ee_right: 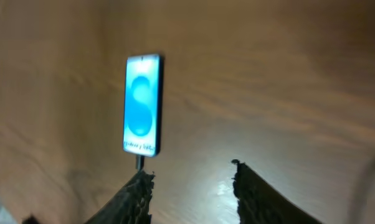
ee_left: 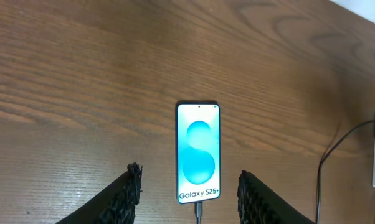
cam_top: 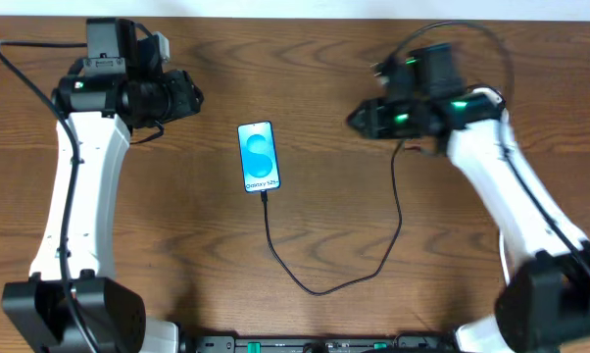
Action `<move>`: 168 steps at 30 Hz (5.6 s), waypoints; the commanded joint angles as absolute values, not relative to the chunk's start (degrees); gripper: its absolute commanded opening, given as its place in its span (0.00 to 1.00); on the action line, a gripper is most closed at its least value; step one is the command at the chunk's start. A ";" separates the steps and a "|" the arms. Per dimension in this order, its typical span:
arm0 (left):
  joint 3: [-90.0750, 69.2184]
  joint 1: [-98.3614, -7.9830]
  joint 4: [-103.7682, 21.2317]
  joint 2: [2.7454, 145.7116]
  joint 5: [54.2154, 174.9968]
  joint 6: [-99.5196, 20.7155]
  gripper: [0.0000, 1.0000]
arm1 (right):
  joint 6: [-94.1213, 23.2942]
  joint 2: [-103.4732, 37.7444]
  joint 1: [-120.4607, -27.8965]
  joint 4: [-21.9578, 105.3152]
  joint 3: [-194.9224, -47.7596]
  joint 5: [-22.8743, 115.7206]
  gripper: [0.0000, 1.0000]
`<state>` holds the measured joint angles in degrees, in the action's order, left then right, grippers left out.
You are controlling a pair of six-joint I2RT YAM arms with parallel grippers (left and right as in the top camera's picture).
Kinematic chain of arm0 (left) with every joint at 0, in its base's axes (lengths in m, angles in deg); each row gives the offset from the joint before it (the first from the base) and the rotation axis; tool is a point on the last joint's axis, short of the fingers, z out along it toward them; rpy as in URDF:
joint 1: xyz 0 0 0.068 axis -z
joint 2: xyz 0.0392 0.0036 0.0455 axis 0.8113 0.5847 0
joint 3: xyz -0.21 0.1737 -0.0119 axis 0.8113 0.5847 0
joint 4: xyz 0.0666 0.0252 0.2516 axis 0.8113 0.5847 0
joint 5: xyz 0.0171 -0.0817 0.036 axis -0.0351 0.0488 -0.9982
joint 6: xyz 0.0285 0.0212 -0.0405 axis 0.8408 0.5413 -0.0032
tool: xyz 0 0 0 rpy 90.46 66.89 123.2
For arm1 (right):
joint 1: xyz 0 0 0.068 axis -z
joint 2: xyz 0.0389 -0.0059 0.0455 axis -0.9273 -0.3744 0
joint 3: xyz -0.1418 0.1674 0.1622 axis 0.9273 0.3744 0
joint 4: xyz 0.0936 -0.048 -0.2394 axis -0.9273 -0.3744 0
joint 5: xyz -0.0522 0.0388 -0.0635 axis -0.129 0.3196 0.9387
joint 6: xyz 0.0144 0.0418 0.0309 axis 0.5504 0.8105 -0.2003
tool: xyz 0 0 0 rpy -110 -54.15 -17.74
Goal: Plug charger to phone and switch on socket
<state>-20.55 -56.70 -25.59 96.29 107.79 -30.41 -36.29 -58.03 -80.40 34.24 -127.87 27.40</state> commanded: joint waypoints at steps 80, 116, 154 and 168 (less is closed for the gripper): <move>-21.27 -56.68 -25.13 94.41 107.44 -31.81 0.92 | -37.58 -53.49 -75.15 32.23 -128.35 37.82 0.99; -21.27 -56.68 -25.13 94.41 107.42 -31.81 0.92 | -45.31 -70.21 -40.14 40.44 -128.35 32.62 0.01; -21.27 -56.68 -25.13 94.41 107.42 -31.83 0.92 | -44.64 -83.52 -42.04 50.94 -128.35 32.25 0.01; -21.27 -56.68 -25.13 94.41 107.44 -31.83 0.92 | -44.44 -85.86 -42.19 50.08 -128.35 33.08 0.01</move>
<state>-20.55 -56.70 -25.30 95.46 107.79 -31.87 -44.11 -83.12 -41.62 51.55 -129.09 32.80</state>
